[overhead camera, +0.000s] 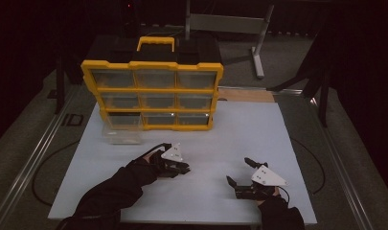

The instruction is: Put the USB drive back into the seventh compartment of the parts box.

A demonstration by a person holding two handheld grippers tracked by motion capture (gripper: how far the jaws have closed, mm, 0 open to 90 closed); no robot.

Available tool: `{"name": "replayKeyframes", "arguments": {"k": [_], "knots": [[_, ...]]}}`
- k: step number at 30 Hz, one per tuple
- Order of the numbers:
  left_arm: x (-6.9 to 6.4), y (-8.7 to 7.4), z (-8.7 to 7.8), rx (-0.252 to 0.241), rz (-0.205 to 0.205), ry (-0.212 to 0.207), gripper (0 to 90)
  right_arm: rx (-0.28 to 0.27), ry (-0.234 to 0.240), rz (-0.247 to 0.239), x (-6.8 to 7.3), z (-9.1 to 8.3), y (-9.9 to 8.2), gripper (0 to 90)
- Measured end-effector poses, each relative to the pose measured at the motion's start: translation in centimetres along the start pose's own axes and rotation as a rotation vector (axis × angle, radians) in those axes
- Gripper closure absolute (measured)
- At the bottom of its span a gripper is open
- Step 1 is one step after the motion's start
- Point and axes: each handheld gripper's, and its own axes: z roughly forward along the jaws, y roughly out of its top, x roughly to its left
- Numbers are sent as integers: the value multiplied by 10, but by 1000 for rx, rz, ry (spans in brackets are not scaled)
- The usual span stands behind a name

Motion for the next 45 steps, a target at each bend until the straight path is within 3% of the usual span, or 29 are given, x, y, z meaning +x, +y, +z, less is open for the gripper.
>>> {"name": "replayKeyframes", "arguments": {"k": [18, 45], "knots": [[2, 1, -31, -21, -5, 24, 799, -4, 4, 8, 0, 0, 0, 88], [19, -1, -84, -47, -32, 118, 799, 0, -3, 1, 1, 0, 0, 88]]}}
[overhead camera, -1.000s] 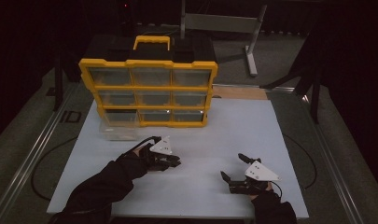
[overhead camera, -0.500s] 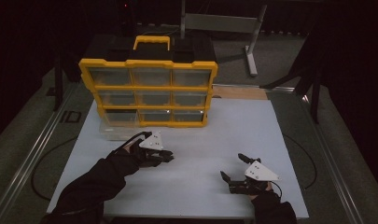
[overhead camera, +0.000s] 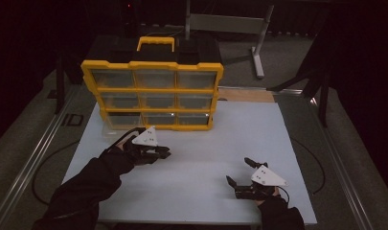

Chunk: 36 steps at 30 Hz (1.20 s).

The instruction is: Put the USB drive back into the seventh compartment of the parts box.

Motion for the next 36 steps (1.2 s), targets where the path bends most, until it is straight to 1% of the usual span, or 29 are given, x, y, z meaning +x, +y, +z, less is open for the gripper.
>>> {"name": "replayKeyframes", "arguments": {"k": [4, 6, 9, 13, 14, 18, 25, 27, 30, 31, 36], "knots": [[5, -3, -5, 1, -12, 18, 799, 1, 1, -7, 0, 0, 0, 88], [6, -3, -6, 2, -15, 19, 799, 0, 0, -4, 0, 0, 0, 88], [12, -5, -13, -3, -25, 43, 799, 3, 0, -8, 0, 0, 0, 88], [15, -7, -18, -3, -32, 56, 799, 1, -1, -4, 0, 0, 0, 88], [18, -8, -23, -3, -38, 66, 799, 0, -1, -6, 0, 0, 0, 88], [22, -10, -30, -5, -48, 80, 799, 0, -3, -8, 0, 0, 0, 88], [29, -14, -44, -16, -68, 121, 799, 2, -3, -10, 0, 0, 0, 88], [31, -15, -47, -17, -73, 130, 799, 3, -2, -2, 0, 0, 0, 88], [34, -16, -52, -22, -85, 146, 799, 5, -2, -5, 1, 0, 0, 88], [35, -17, -53, -26, -90, 146, 799, 4, -3, -5, 0, 0, 0, 88], [41, -20, -61, -25, -109, 180, 799, 5, -4, -5, 0, 0, 0, 88]]}}
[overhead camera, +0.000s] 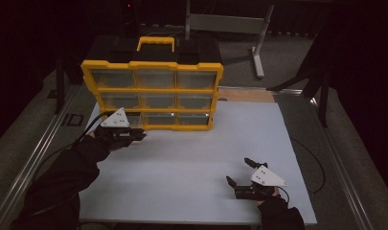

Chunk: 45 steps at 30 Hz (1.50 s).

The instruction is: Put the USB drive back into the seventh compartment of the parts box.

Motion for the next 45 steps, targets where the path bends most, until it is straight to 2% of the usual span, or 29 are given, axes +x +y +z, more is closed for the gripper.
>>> {"name": "replayKeyframes", "arguments": {"k": [10, 16, 20, 21, 25, 30, 36, 45], "knots": [[17, -3, -11, -7, -48, 62, 799, 0, -1, -1, 0, 0, 0, 88], [25, -6, -14, -23, -90, 104, 798, 0, -3, -2, 0, 0, 0, 88], [30, -8, -13, -23, -117, 119, 798, 1, -2, -1, 0, 0, 0, 88], [30, -8, -12, -16, -118, 137, 798, 1, -2, -1, 0, 0, 0, 88], [33, -9, -9, -11, -144, 161, 798, 1, -1, 0, 0, 0, 0, 88], [37, -11, -5, -10, -158, 188, 798, 0, -3, 0, 0, 0, 0, 88], [41, -13, 0, -4, -182, 210, 798, -1, -1, 0, 0, 0, 0, 88], [47, -21, 11, 1, -210, 202, 798, -2, -3, 1, 0, -1, 0, 88]]}}
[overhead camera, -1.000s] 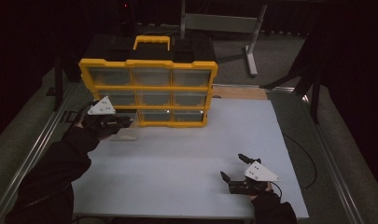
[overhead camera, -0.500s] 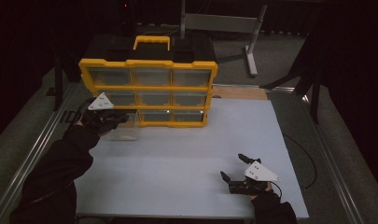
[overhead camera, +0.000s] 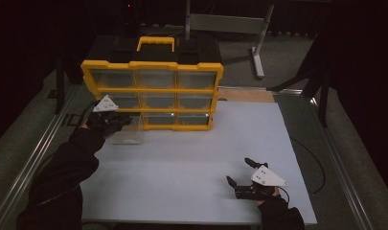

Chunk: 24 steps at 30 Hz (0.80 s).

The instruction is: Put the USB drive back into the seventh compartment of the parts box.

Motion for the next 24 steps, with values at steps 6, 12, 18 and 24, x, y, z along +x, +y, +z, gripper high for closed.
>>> {"name": "replayKeyframes", "arguments": {"k": [6, 12, 18, 24], "knots": [[3, -5, 9, 15, -9, 6, 798, 2, 0, -1, 0, 0, 0, 88], [5, -8, 17, 32, -20, 14, 797, 2, -1, -3, 0, 0, 0, 88], [7, -9, 21, 43, -28, 21, 794, 4, 0, -2, 0, 0, -1, 88], [6, -8, 21, 49, -34, 21, 700, 7, -1, -2, 0, 0, -1, 88]]}}
